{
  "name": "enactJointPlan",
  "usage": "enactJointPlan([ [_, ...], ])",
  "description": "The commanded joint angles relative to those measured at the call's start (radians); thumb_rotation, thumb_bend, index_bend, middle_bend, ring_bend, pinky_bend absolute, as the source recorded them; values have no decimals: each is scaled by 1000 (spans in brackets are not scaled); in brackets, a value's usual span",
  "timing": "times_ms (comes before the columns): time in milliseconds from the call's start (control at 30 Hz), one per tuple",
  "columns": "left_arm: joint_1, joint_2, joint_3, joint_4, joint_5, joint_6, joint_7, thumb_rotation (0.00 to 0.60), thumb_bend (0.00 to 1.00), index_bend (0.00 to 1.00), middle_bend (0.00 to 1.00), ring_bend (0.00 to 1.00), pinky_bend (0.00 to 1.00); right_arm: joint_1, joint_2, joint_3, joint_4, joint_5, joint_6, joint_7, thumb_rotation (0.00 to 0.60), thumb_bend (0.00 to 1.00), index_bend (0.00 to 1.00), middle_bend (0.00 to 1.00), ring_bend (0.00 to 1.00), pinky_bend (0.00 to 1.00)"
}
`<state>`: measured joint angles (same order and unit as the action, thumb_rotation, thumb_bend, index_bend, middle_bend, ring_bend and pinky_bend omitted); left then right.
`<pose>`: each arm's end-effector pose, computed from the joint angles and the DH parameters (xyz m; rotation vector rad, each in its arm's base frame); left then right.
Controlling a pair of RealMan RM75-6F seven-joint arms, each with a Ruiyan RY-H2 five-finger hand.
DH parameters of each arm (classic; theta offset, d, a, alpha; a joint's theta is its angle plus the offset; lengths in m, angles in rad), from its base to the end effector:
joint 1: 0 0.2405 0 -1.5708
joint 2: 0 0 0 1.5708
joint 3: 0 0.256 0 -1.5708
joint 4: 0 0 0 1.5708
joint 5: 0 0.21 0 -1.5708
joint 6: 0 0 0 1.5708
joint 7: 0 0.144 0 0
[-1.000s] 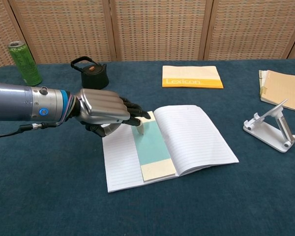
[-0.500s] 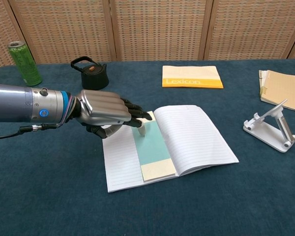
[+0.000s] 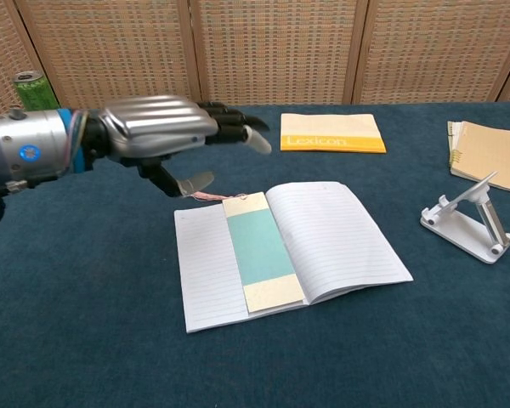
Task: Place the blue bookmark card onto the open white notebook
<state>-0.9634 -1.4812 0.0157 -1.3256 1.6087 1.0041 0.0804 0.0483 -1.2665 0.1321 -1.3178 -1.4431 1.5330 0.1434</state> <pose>-0.1009 0.3502 -0.0113 -2.3123 -0.3551 -1.0469 -0.3590 -0.1859 0.1637 1.2117 -0.8444 0.9317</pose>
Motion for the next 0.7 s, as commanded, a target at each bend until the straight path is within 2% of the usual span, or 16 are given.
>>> enactJointPlan([
  [33,150,40,-24,-111,-54,191,173,600,296,24,0,0,0,-1,2,-1,-6,-7,7,-1,600,125,54,0,0,0],
  [167,282,38,-3,-186,-96,335,257,600,260,0,0,0,0,-1,5,-6,-19,-24,20,-5,600,125,53,0,0,0],
  [233,343,54,20,-235,-130,373,272,600,260,0,0,0,0,-1,7,-9,-28,-34,27,-9,600,125,53,0,0,0],
  [267,382,69,37,-270,-143,400,283,600,260,0,0,0,0,-1,9,-12,-37,-43,33,-13,600,125,53,0,0,0],
  [333,495,105,106,-310,-116,518,293,600,260,0,0,0,0,-1,14,-20,-63,-72,50,-24,600,125,52,0,0,0],
  [467,579,129,146,-320,-83,586,272,600,260,0,0,0,0,-2,21,-29,-89,-98,67,-37,600,125,51,0,0,0],
  [700,662,154,162,-306,-60,632,236,600,260,0,0,0,0,-9,32,-44,-118,-134,94,-61,600,125,47,0,0,0],
])
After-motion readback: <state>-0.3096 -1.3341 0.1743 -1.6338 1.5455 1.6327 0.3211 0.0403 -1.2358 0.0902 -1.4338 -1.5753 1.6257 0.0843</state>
